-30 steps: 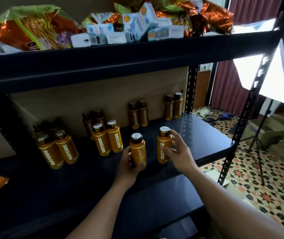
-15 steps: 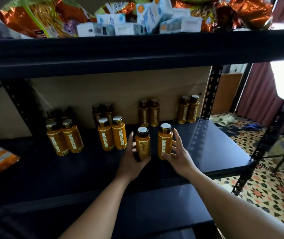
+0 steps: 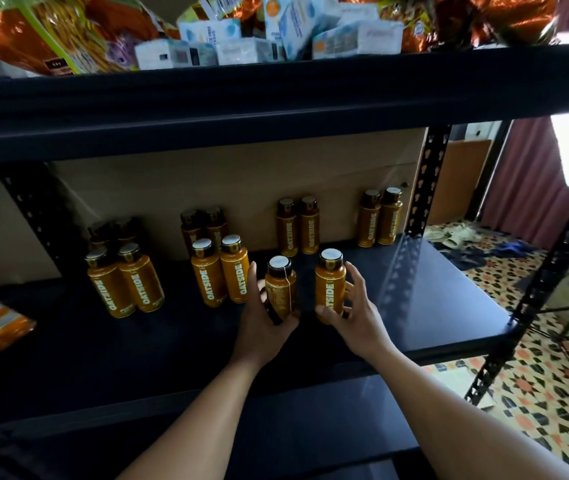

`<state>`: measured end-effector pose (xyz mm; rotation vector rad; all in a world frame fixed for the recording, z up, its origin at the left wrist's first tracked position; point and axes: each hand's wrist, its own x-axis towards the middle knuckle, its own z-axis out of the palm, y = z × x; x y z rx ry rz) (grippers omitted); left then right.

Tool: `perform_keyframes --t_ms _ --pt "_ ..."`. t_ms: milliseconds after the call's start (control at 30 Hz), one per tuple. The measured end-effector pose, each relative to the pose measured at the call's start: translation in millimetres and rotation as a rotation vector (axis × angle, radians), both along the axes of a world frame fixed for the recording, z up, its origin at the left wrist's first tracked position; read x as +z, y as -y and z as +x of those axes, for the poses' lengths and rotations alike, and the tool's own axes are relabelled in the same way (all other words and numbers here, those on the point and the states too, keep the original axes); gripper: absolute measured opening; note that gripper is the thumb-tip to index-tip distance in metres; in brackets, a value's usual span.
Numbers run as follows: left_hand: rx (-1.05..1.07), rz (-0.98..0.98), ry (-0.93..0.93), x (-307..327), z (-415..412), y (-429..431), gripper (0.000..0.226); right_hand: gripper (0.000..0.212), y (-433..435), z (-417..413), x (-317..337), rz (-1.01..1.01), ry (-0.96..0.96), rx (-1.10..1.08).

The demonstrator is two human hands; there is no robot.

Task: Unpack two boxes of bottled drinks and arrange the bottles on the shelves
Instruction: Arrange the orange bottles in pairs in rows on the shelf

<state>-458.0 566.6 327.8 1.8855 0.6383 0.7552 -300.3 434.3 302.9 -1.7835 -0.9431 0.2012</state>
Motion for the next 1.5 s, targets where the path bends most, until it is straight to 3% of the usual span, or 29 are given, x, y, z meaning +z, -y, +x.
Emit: perform_keyframes --t_ms 333,467,800,1200,1367,1500 --pt "-0.027 -0.036 -0.001 -2 10 -4 0.124 0.098 0 2 -2 -0.036 0.030 -0.051" --pt "0.056 0.011 -0.020 -7 12 -3 0.125 0.103 0 1 -1 -0.039 0.026 -0.051" --pt "0.012 0.085 0.000 -8 14 -5 0.119 0.101 1 1 -3 -0.042 0.074 -0.043" --pt "-0.014 0.010 -0.014 -13 19 -11 0.114 0.101 2 -1 1 -0.042 0.083 -0.023" --pt "-0.018 -0.018 -0.026 -11 23 -8 0.122 0.098 1 -2 1 -0.043 0.075 -0.016" --pt "-0.027 0.041 -0.024 -13 27 -8 0.112 0.097 2 -2 0 -0.033 0.057 -0.014"
